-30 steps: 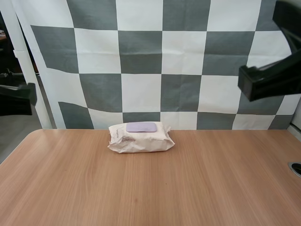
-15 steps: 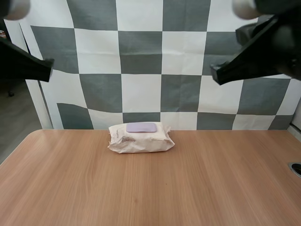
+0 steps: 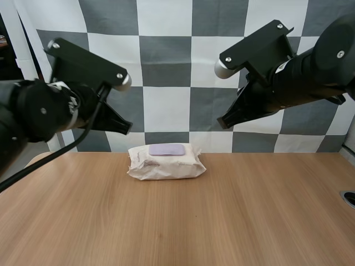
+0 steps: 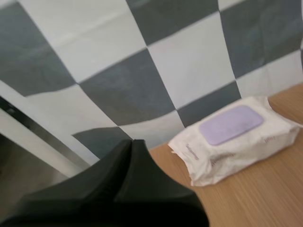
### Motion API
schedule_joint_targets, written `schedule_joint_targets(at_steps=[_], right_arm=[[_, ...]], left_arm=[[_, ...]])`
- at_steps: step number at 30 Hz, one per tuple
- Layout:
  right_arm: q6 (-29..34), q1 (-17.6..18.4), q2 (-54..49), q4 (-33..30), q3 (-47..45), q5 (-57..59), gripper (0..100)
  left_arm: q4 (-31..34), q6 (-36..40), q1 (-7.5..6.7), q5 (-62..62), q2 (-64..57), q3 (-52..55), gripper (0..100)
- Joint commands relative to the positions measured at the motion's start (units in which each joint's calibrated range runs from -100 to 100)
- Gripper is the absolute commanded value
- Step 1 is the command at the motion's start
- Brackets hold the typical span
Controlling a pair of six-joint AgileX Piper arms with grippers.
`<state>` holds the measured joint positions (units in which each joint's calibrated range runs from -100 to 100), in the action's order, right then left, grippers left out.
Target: Open the wet wipes lid
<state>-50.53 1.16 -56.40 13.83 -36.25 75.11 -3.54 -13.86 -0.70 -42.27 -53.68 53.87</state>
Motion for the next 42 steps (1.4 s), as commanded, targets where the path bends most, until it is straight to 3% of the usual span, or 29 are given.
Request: schedule_joint_targets(at_steps=[1, 6, 11, 17, 18, 20, 24, 26, 28, 32, 37, 42], right_arm=[[-2.20, -0.01, 0.06, 1.00, 0.12, 0.13, 0], [-7.10, -0.01, 0.06, 3.92, 0.12, 0.13, 0], [-10.84, -0.01, -0.05, 8.45, 0.12, 0.30, 0], [-10.92, -0.01, 0.48, 9.63, 0.12, 0.49, 0], [-10.92, -0.01, 1.02, 9.63, 0.12, 0.67, 0], [-10.96, -0.01, 2.31, 9.52, 0.12, 1.98, 0], [-11.32, -0.01, 5.21, 9.45, 0.12, 4.68, 0], [-12.27, -0.01, 6.37, 9.72, 0.12, 4.68, 0], [-13.00, -0.01, 7.50, 9.96, 0.12, 4.68, 2], [-14.66, -0.01, 9.18, 11.36, 0.12, 4.68, 38], [-15.03, -0.01, 10.46, 12.23, 0.12, 4.50, 61], [-15.67, -0.01, 11.82, 12.01, 0.12, 3.73, 87]], left_arm=[[-2.05, -5.62, -0.03, 10.77, 3.88, 5.18, 0], [-1.67, -17.19, -0.03, 6.06, 9.06, 9.87, 0], [-2.47, -12.91, -0.03, 6.14, 11.33, 10.42, 0], [-15.95, -24.67, -0.03, 11.79, 14.40, 11.52, 4], [-18.86, -26.94, -0.03, 11.79, 15.34, 11.57, 9], [-23.86, -30.98, -0.03, 11.79, 16.99, 11.57, 26], [-30.75, -36.23, 1.32, 11.85, 19.41, 11.57, 76], [-33.69, -39.01, 2.48, 12.42, 20.67, 11.57, 90], [-37.56, -43.73, 3.73, 11.91, 22.28, 11.57, 91], [-51.26, -60.88, 6.39, 3.06, 26.70, 11.57, 91], [-64.90, -78.50, 9.22, -11.76, 31.55, 11.57, 91], [-63.59, -79.45, 9.70, -20.99, 37.00, 9.30, 91]])
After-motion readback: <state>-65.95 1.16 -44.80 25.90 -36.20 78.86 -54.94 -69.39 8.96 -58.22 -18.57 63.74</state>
